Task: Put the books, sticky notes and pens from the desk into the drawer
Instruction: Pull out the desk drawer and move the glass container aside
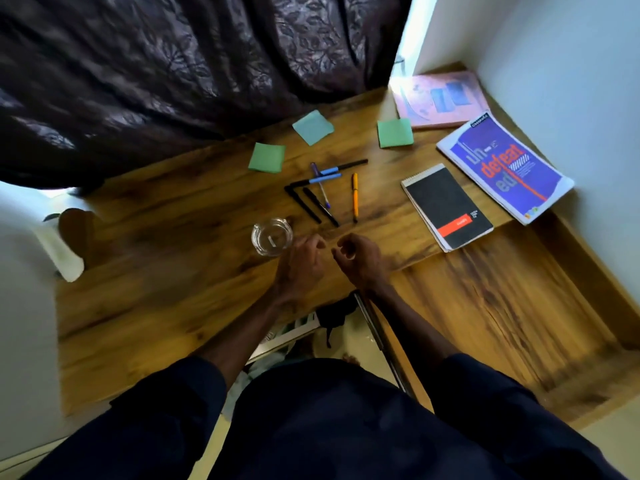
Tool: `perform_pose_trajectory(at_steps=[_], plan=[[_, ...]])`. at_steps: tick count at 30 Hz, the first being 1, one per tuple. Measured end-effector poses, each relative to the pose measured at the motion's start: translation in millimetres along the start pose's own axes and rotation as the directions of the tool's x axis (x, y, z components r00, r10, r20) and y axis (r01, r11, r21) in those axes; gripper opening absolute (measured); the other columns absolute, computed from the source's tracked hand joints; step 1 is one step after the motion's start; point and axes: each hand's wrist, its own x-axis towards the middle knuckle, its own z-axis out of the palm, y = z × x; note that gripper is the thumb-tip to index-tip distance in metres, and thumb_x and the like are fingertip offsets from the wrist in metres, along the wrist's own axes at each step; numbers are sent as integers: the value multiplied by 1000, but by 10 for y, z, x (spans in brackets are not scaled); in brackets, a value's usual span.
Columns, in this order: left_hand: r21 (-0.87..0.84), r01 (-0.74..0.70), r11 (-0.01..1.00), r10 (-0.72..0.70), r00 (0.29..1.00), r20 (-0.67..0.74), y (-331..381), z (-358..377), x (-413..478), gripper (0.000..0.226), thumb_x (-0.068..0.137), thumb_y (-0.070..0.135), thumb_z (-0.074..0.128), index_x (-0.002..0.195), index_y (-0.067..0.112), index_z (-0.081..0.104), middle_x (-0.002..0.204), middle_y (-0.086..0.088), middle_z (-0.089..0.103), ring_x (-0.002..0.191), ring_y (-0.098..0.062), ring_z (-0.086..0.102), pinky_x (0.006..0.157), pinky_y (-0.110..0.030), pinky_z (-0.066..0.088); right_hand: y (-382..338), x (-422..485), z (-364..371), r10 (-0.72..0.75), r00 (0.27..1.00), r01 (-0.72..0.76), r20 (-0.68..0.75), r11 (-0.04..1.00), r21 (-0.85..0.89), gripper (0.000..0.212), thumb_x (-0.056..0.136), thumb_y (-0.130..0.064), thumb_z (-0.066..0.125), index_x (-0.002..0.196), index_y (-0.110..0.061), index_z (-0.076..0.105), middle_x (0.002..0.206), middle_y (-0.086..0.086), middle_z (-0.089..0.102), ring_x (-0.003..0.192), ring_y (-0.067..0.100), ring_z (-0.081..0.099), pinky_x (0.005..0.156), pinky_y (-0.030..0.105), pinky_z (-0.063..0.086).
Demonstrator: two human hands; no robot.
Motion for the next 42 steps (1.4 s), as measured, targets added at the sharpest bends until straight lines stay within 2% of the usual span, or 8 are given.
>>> perform_pose_trajectory(at_steps=[10, 17, 21, 25, 28, 32, 38, 42], plan=[[-119, 18, 993, -27, 997, -73, -512, -196, 407, 20, 86, 6, 58, 101, 17, 66, 98, 4, 70, 92, -11, 60, 80, -16, 36, -314, 373, 455, 67, 997, -66, 23, 997, -32, 10, 83, -16, 70, 93, -15, 69, 82, -2, 69, 68, 13, 63, 61, 38, 55], [-200, 62, 978, -79, 994, -76, -855, -292, 474, 19, 93, 15, 54, 108, 20, 64, 107, 4, 68, 101, -13, 61, 86, -33, 53, -542, 565, 650, 56, 998, -56, 12, 997, -44, 6, 83, -11, 69, 87, -15, 69, 79, -1, 70, 65, 12, 64, 57, 31, 54], [-245, 108, 964, -138, 984, -109, -1091, -427, 435, 19, 95, 16, 54, 111, 21, 64, 112, 3, 68, 104, -12, 62, 86, -31, 55, -699, 684, 792, 50, 998, -48, 29, 997, -62, 3, 85, -17, 71, 86, -15, 69, 78, -3, 70, 63, 11, 64, 53, 27, 51], [-299, 236, 925, -282, 951, -123, -1371, -536, 330, 18, 97, 16, 57, 114, 21, 62, 113, 3, 67, 104, -13, 62, 86, -32, 56, -874, 718, 889, 68, 998, -68, 0, 994, -88, 11, 86, -21, 74, 92, -13, 71, 79, -11, 58, 62, 6, 54, 50, 12, 32], [-310, 391, 867, -430, 901, -66, -1508, -531, 271, 20, 97, 20, 62, 116, 16, 62, 112, -1, 69, 101, -18, 66, 80, -29, 53, -900, 658, 938, 108, 994, -108, -10, 990, -94, 11, 83, -15, 74, 90, -8, 69, 76, -9, 54, 61, 11, 49, 50, 20, 31], [-311, 547, 777, -554, 829, 73, -1562, -423, 197, 28, 93, 24, 67, 116, 9, 64, 110, -6, 70, 97, -20, 66, 77, -27, 48, -770, 555, 959, 120, 990, -114, 70, 989, -90, 13, 85, -10, 70, 80, -10, 59, 69, -5, 55, 56, 14, 52, 47, 35, 43], [-263, 613, 745, -593, 789, 161, -1448, -410, 208, 23, 91, 36, 71, 99, 14, 67, 85, 3, 68, 83, -18, 68, 77, -36, 58, -678, 615, 918, 199, 975, -199, 101, 980, -16, 15, 85, -17, 72, 87, -4, 64, 77, 3, 71, 63, 17, 66, 52, 35, 55], [-200, 674, 711, -644, 739, 198, -1344, -440, 375, 23, 88, 24, 74, 69, 19, 62, 72, 1, 65, 68, -15, 63, 64, -34, 54, -750, 839, 799, 279, 936, -291, 213, 956, 26, 21, 89, -20, 72, 70, -16, 63, 70, -8, 63, 56, 1, 56, 44, 8, 39]])
